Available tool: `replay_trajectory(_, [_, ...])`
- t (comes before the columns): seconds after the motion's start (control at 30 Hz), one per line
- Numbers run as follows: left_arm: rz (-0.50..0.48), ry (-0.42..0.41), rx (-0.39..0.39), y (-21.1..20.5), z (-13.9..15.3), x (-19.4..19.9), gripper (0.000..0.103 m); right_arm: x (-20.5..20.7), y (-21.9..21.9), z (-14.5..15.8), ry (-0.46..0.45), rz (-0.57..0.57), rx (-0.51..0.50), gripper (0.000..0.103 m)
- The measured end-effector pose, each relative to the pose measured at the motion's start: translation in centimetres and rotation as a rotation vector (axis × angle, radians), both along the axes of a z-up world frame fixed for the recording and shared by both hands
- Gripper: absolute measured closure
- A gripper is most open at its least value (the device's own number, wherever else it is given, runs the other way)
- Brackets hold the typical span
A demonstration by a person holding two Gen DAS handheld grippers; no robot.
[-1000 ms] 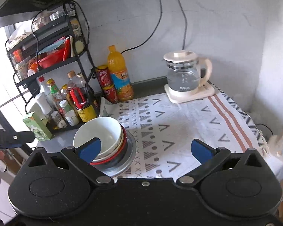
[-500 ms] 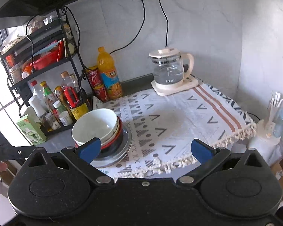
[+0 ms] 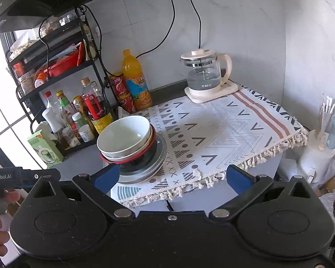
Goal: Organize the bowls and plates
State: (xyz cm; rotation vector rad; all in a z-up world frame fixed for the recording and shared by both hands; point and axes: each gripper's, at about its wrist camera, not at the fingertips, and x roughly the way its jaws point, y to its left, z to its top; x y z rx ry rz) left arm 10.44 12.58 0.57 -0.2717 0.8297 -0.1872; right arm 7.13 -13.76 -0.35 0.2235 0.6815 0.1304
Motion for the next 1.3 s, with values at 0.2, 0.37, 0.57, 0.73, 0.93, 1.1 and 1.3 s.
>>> replay_trajectory(0.2, [0.011,-0.006,0.001,0.2,0.0,-0.4,0.0,-0.6,-0.1,0.0,-0.008,-0.009,-0.012,0.0])
replay_trajectory(0.37, [0.01,0.01,0.001,0.1,-0.3,-0.4,0.0,-0.8,-0.3,-0.1,-0.007,-0.014,-0.015,0.0])
replay_trajectory(0.57, [0.006,0.009,0.012,0.0,-0.3,-0.4,0.0,-0.7,-0.3,-0.2,-0.009,-0.023,-0.009,0.0])
replay_trajectory(0.73, [-0.009,0.012,0.026,-0.3,-0.4,-0.3,0.0,-0.8,-0.3,-0.1,-0.008,-0.027,-0.006,0.0])
replay_trajectory(0.93, [-0.018,0.015,0.029,-0.7,-0.3,-0.2,0.0,-1.0,-0.6,0.0,-0.01,-0.039,-0.002,0.0])
replay_trajectory(1.1, [-0.023,0.018,0.031,-1.1,-0.2,-0.2,0.0,-1.1,-0.7,0.0,-0.011,-0.039,-0.002,0.0])
replay_trajectory(1.3, [-0.023,0.02,0.028,-1.2,-0.2,-0.6,0.0,-1.3,-0.9,0.1,-0.013,-0.04,0.0,0.0])
